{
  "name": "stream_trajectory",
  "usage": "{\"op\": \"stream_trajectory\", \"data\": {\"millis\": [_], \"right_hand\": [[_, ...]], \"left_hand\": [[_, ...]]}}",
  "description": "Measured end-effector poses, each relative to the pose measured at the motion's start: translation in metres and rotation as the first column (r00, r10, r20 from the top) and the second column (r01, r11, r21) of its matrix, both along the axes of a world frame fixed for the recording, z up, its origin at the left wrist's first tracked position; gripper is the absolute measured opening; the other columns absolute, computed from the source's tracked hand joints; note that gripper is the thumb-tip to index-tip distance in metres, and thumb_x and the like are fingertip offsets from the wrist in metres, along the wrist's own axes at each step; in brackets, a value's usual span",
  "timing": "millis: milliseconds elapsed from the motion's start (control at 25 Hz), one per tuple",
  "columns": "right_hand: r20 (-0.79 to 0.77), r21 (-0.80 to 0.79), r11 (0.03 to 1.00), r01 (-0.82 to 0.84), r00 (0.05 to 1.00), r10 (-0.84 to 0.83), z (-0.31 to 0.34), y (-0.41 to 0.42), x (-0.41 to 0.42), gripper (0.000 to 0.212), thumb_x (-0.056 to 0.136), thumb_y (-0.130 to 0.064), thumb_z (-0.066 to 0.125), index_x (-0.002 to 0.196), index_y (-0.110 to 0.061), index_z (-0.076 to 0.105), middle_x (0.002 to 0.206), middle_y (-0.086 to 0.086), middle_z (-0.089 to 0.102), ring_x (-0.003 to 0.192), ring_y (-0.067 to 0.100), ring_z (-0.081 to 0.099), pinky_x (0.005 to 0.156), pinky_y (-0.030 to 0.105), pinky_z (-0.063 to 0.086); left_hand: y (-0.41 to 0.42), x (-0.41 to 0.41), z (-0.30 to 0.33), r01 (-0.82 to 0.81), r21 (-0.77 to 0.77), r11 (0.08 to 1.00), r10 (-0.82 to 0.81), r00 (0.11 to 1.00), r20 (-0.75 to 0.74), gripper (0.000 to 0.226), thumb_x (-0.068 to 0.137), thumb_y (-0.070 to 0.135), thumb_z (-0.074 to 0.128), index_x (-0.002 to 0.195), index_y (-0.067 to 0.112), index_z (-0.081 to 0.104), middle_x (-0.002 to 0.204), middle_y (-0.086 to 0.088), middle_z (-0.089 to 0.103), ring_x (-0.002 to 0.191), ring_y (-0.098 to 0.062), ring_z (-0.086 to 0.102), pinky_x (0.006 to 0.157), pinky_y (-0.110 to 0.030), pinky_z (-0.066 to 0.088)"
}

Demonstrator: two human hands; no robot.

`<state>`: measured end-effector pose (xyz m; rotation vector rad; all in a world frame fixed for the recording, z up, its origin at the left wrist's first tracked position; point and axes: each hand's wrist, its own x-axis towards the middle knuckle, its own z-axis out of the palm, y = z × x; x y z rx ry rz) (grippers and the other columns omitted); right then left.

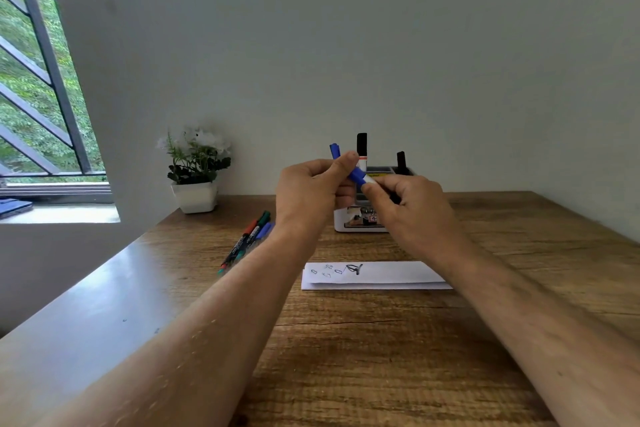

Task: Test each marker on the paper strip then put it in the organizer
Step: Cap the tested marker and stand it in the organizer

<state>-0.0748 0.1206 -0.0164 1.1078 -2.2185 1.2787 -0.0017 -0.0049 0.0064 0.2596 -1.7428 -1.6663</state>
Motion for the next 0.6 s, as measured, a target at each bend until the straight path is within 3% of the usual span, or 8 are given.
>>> {"op": "stream_trajectory", "data": {"millis": [160, 320, 440, 600], "right_hand": [[-0.046, -0.008, 1.000, 0.005, 0.999, -0.005, 0.005, 0.002, 0.002, 0.034, 0.096, -0.048, 0.052, 0.104, -0.025, 0.075, 0.061, -0.010, 0.063, 0.055, 0.010, 0.058, 0.045, 0.023, 0.042], [-0.075, 0.011, 0.999, 0.033, 0.997, -0.033, 0.011, 0.001, 0.005, 0.039, 0.093, -0.053, 0.053, 0.090, -0.022, 0.077, 0.058, -0.011, 0.061, 0.049, 0.008, 0.056, 0.045, 0.017, 0.037], [-0.084, -0.027, 0.998, 0.058, 0.995, -0.060, 0.011, 0.001, 0.008, 0.043, 0.093, -0.055, 0.049, 0.073, -0.023, 0.069, 0.056, -0.013, 0.058, 0.049, 0.004, 0.055, 0.045, 0.016, 0.037], [-0.002, -0.192, 0.980, -0.054, 0.999, 0.054, 0.011, 0.003, 0.010, 0.037, 0.098, -0.043, 0.049, 0.076, -0.020, 0.067, 0.051, -0.022, 0.057, 0.053, -0.009, 0.056, 0.047, 0.008, 0.039]], "left_hand": [[0.000, 0.000, 0.002, 0.027, 0.059, 0.998, -0.026, 0.999, -0.028, 0.026, 0.086, 0.036, 0.071, 0.084, 0.010, 0.076, 0.069, -0.006, 0.069, 0.060, -0.013, 0.063, 0.064, -0.023, 0.058], [-0.004, 0.002, 0.004, 0.014, 0.126, 0.992, -0.007, 0.999, -0.054, 0.027, 0.087, 0.033, 0.070, 0.090, 0.007, 0.075, 0.074, -0.008, 0.070, 0.062, -0.013, 0.063, 0.063, -0.023, 0.057], [-0.015, 0.004, 0.011, 0.032, 0.293, 0.956, 0.000, 0.994, -0.107, 0.023, 0.091, 0.029, 0.068, 0.093, 0.006, 0.073, 0.073, -0.006, 0.070, 0.061, -0.011, 0.064, 0.062, -0.023, 0.057], [-0.019, 0.008, 0.017, 0.173, 0.518, 0.838, -0.092, 0.980, -0.179, 0.023, 0.098, 0.020, 0.056, 0.102, 0.001, 0.069, 0.079, -0.010, 0.070, 0.061, -0.012, 0.064, 0.054, -0.019, 0.055]]}}
